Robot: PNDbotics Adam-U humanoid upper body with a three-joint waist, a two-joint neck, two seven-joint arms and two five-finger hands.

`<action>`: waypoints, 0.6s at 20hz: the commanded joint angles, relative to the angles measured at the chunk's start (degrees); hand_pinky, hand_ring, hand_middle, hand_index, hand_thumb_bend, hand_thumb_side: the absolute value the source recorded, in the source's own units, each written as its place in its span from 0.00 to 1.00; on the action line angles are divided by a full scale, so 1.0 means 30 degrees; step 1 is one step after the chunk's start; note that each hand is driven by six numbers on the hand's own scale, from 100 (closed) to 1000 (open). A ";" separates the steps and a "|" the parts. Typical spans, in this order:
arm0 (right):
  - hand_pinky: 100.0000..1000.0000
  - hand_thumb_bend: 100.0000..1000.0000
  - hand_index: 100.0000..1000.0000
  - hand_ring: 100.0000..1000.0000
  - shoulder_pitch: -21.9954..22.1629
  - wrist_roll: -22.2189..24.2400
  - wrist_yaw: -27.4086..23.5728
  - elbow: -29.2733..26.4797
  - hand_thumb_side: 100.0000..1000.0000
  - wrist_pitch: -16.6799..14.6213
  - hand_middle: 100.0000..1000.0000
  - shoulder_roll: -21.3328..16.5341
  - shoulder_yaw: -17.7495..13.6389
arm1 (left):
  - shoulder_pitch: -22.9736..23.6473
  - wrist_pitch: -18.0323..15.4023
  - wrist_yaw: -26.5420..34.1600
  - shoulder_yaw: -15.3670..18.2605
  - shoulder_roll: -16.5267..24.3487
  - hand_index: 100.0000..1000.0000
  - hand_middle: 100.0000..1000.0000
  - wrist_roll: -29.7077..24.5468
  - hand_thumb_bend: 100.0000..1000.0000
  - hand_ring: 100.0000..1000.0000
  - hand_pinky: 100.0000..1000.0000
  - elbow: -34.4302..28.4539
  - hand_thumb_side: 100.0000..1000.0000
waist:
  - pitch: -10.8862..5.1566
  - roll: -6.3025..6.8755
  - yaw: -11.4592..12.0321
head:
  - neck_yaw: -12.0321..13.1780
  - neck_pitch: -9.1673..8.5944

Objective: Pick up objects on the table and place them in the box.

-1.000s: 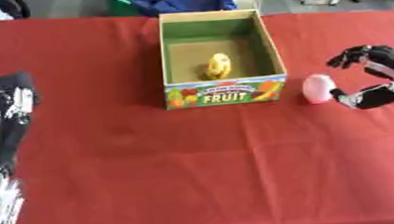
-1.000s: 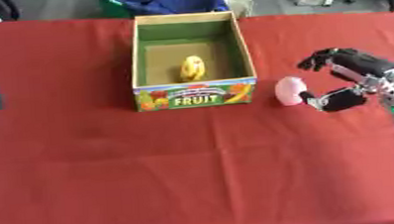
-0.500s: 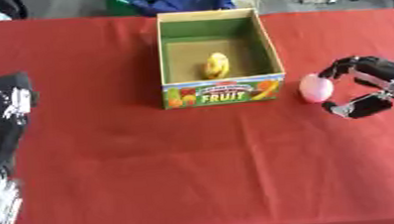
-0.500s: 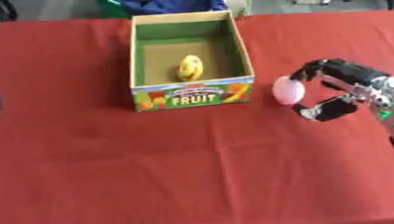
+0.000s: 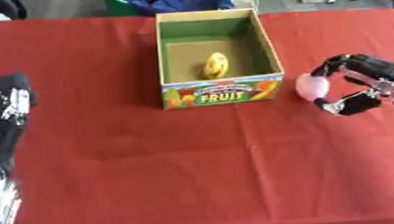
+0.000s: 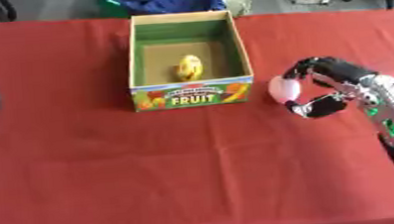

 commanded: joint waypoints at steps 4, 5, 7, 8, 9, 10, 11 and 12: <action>0.79 0.14 0.76 0.68 -0.0695 -0.1664 0.1412 0.0688 0.35 0.0335 0.65 0.0137 -0.0046 | -0.0144 -0.0042 -0.0035 0.0158 0.0346 0.63 0.50 0.0042 0.19 0.54 0.58 -0.0273 0.48 | -0.0265 0.0062 -0.0002 | -0.0104 0.0085; 0.78 0.14 0.73 0.67 -0.0735 -0.1907 0.1555 0.0767 0.35 0.0356 0.63 0.0189 -0.0042 | -0.0142 -0.0042 -0.0033 0.0157 0.0343 0.63 0.50 0.0042 0.19 0.54 0.58 -0.0270 0.49 | -0.0264 0.0061 -0.0002 | -0.0107 0.0089; 0.78 0.14 0.72 0.66 -0.0855 -0.2507 0.1947 0.0825 0.35 0.0409 0.61 0.0303 0.0002 | -0.0141 -0.0045 -0.0028 0.0145 0.0327 0.63 0.50 0.0030 0.19 0.54 0.58 -0.0263 0.49 | -0.0261 0.0060 0.0008 | -0.0118 0.0105; 0.78 0.13 0.70 0.66 -0.0902 -0.2783 0.2152 0.0856 0.36 0.0417 0.59 0.0348 0.0028 | -0.0143 -0.0047 -0.0030 0.0147 0.0324 0.63 0.50 0.0029 0.19 0.54 0.58 -0.0261 0.49 | -0.0261 0.0063 0.0015 | -0.0117 0.0105; 0.78 0.14 0.70 0.66 -0.0947 -0.3071 0.2393 0.0872 0.35 0.0418 0.59 0.0387 0.0045 | -0.0144 -0.0049 -0.0035 0.0155 0.0325 0.63 0.50 0.0035 0.19 0.54 0.58 -0.0263 0.49 | -0.0260 0.0066 0.0022 | -0.0119 0.0103; 0.77 0.14 0.67 0.65 -0.1002 -0.3381 0.2677 0.0876 0.36 0.0402 0.57 0.0421 0.0060 | -0.0142 -0.0049 -0.0035 0.0158 0.0326 0.63 0.50 0.0039 0.19 0.54 0.58 -0.0264 0.48 | -0.0262 0.0069 0.0034 | -0.0126 0.0105; 0.77 0.14 0.67 0.65 -0.1045 -0.3678 0.2983 0.0880 0.36 0.0375 0.56 0.0452 0.0078 | -0.0138 -0.0048 -0.0033 0.0159 0.0326 0.63 0.50 0.0041 0.19 0.54 0.58 -0.0263 0.49 | -0.0262 0.0071 0.0043 | -0.0129 0.0106; 0.77 0.15 0.65 0.64 -0.1090 -0.3990 0.3322 0.0866 0.36 0.0338 0.54 0.0479 0.0100 | -0.0138 -0.0048 -0.0031 0.0159 0.0323 0.63 0.50 0.0041 0.19 0.54 0.58 -0.0263 0.48 | -0.0263 0.0070 0.0052 | -0.0131 0.0107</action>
